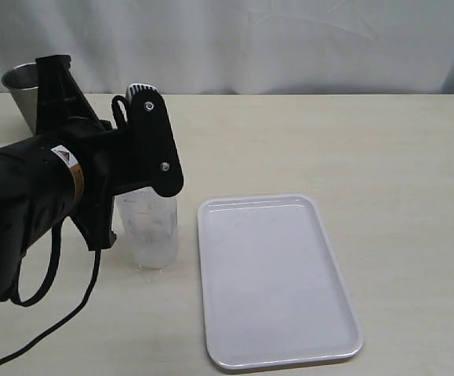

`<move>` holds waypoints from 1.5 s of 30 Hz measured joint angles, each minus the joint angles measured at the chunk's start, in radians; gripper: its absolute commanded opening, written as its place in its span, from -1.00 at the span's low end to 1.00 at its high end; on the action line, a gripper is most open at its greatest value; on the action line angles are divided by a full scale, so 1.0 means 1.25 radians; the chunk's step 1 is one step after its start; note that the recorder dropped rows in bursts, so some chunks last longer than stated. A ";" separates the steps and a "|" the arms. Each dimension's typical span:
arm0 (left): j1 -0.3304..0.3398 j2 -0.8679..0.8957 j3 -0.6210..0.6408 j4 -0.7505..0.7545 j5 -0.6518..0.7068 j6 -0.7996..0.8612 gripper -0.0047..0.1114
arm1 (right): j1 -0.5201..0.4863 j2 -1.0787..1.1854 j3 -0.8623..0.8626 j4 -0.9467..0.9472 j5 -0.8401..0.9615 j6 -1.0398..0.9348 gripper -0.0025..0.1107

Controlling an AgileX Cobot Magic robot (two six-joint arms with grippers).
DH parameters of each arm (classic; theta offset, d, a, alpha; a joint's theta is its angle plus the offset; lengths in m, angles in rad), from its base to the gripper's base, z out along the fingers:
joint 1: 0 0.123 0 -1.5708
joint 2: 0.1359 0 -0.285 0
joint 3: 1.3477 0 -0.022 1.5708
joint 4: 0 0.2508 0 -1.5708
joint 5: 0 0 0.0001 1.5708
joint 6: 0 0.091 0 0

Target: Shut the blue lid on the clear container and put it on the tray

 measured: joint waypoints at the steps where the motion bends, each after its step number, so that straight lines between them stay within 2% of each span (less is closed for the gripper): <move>1: 0.000 0.000 0.000 0.011 0.004 -0.012 -0.92 | 0.000 0.000 0.000 0.000 0.000 0.000 -0.88; 6: 0.009 0.000 0.000 0.090 0.029 -0.067 -0.92 | 0.000 0.000 0.000 0.000 0.000 0.000 -0.88; 13: 0.116 0.000 0.000 0.155 0.000 -0.139 -0.92 | 0.000 0.000 0.000 0.000 0.000 0.000 -0.88; 17: 0.144 0.000 0.000 0.220 -0.019 -0.185 -0.92 | 0.000 0.000 0.000 0.000 0.000 0.000 -0.88; 23: 0.111 0.000 0.000 0.294 -0.128 -0.184 -0.92 | 0.000 0.000 0.000 0.000 0.000 0.000 -0.88; 30: 0.017 0.000 0.000 0.332 -0.016 -0.134 -0.92 | 0.000 0.000 0.000 0.000 0.000 0.000 -0.88; 34: -0.017 0.000 0.000 0.338 -0.011 -0.120 -0.92 | 0.000 0.000 0.000 0.000 0.000 0.000 -0.88; 39: -0.010 0.000 0.000 0.338 0.007 -0.120 -0.92 | 0.000 0.000 0.000 0.000 0.000 0.000 -0.88; 45: 0.055 0.000 0.000 0.338 -0.028 -0.117 -0.92 | 0.000 0.000 0.000 0.000 0.000 0.000 -0.88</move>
